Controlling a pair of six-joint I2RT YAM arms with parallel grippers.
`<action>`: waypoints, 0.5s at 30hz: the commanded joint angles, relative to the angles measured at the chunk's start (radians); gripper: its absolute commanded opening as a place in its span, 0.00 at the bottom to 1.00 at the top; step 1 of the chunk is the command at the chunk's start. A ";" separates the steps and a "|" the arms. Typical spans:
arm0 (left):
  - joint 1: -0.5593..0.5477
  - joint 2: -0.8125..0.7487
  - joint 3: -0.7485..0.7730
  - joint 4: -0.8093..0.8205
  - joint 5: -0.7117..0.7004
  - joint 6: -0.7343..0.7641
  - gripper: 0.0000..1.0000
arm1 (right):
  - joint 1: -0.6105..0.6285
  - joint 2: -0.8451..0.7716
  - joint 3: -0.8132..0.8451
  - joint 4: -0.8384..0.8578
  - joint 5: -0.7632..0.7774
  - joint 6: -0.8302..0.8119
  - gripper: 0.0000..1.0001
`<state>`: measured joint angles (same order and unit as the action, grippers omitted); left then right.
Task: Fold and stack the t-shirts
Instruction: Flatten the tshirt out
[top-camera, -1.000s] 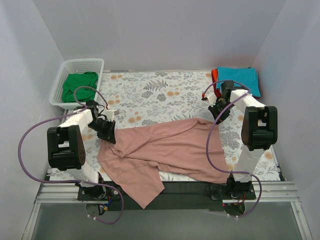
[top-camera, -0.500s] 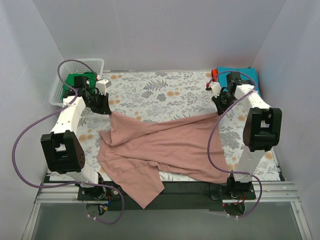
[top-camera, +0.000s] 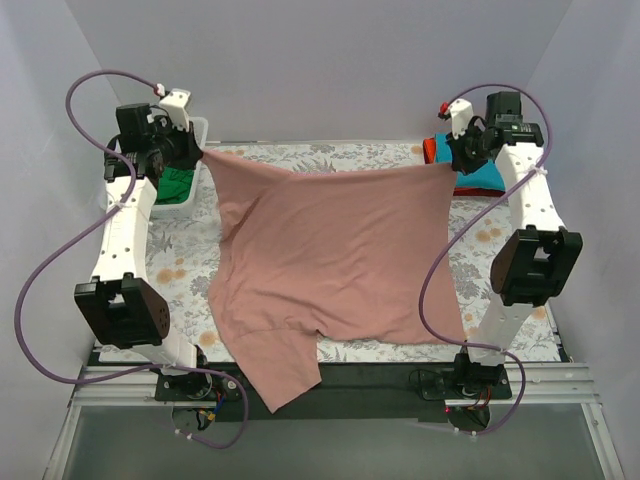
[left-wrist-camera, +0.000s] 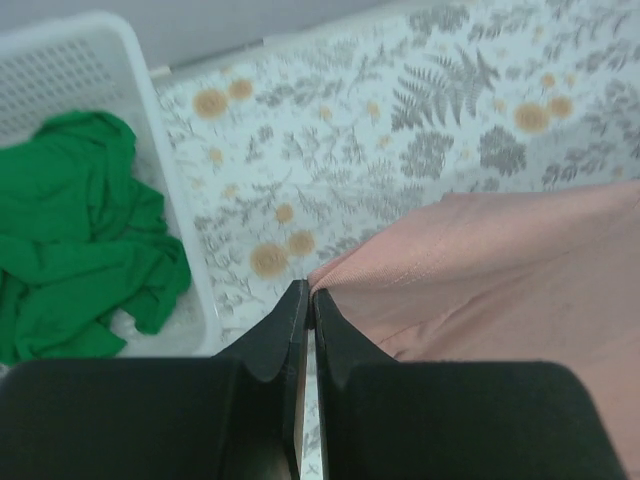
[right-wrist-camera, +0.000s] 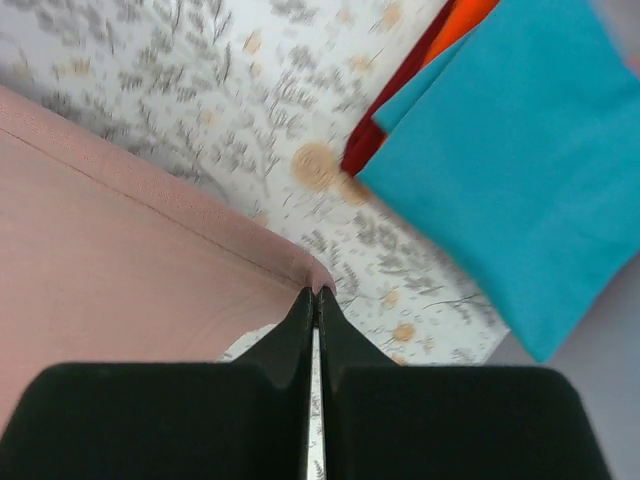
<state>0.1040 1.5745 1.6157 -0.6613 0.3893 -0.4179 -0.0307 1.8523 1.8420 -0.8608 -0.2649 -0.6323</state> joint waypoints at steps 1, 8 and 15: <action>0.013 -0.060 0.128 0.111 -0.021 -0.077 0.00 | -0.008 -0.082 0.162 0.029 -0.013 0.059 0.01; 0.016 -0.226 0.205 0.201 -0.049 -0.160 0.00 | -0.009 -0.221 0.289 0.089 0.009 0.137 0.01; 0.014 -0.465 0.196 0.304 -0.139 -0.191 0.00 | -0.009 -0.566 0.134 0.288 0.085 0.198 0.01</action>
<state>0.1081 1.2362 1.7691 -0.4564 0.3264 -0.5842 -0.0322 1.4475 2.0258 -0.7338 -0.2436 -0.4774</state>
